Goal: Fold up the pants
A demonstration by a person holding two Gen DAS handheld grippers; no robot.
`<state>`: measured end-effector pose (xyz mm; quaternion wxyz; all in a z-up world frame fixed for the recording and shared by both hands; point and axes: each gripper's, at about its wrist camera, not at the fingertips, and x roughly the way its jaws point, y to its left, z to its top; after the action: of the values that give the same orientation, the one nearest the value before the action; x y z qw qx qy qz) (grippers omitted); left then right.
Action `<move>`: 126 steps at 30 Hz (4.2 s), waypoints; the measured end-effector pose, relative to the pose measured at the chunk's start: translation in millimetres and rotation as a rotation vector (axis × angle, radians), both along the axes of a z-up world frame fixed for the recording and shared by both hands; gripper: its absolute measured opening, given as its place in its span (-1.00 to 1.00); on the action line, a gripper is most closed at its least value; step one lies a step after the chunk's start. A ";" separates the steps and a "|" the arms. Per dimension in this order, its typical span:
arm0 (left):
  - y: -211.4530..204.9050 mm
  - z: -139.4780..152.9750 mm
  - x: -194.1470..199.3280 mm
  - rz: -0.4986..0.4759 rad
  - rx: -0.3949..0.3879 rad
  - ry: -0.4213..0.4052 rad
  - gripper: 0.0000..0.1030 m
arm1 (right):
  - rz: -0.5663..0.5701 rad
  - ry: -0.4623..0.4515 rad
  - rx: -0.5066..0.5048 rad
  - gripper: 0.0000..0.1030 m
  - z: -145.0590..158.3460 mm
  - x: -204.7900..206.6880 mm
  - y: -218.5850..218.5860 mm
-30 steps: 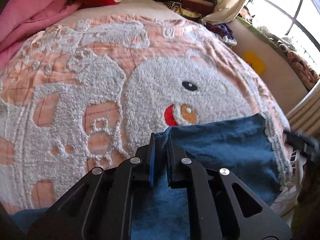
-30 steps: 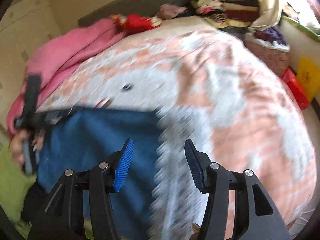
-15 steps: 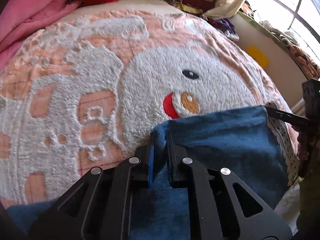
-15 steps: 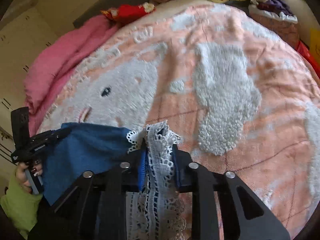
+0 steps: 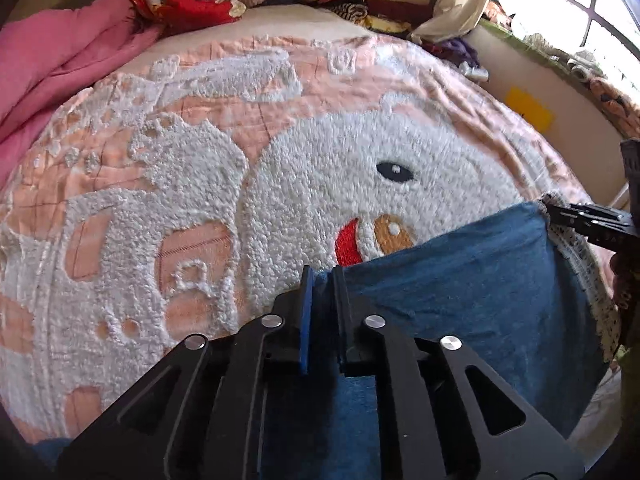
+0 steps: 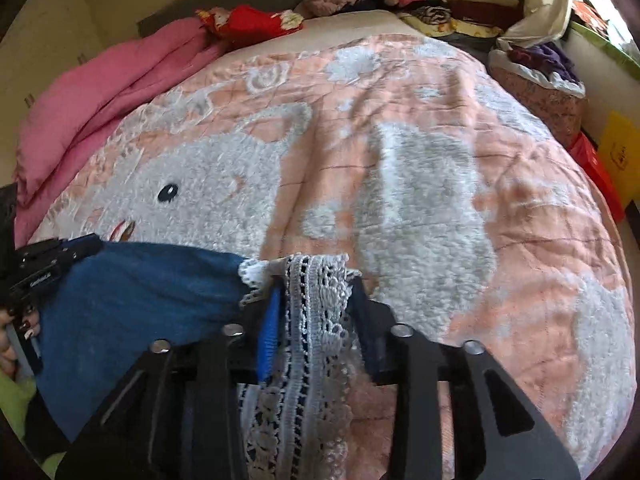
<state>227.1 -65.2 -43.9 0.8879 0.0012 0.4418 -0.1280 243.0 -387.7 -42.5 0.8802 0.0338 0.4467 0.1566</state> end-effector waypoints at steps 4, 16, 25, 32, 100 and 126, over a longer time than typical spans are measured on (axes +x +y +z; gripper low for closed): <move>27.3 27.0 -18.1 0.055 -0.055 -0.049 -0.73 | -0.083 -0.033 -0.032 0.09 26.0 -22.0 -14.1; 93.0 35.7 -128.9 0.175 -0.047 -0.046 -0.01 | 0.065 -0.132 -0.132 0.09 33.9 -134.5 32.3; 114.7 1.6 -112.3 0.292 0.047 0.060 0.15 | 0.056 -0.022 -0.241 0.36 -9.3 -127.8 57.1; 119.0 2.4 -113.7 0.291 0.019 0.042 0.16 | 0.029 -0.018 -0.218 0.39 -10.4 -130.4 48.5; 3.2 68.6 -186.2 0.030 0.094 -0.050 0.81 | 0.054 -0.210 -0.032 0.83 77.0 -219.2 48.5; -66.9 114.5 -104.6 -0.118 0.083 -0.118 0.81 | -0.092 -0.238 -0.032 0.83 83.4 -218.1 -5.7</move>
<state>122.5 -132.1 70.7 0.9025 0.0715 0.3930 -0.1614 24.9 -393.4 40.8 0.9337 0.0212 0.3394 0.1118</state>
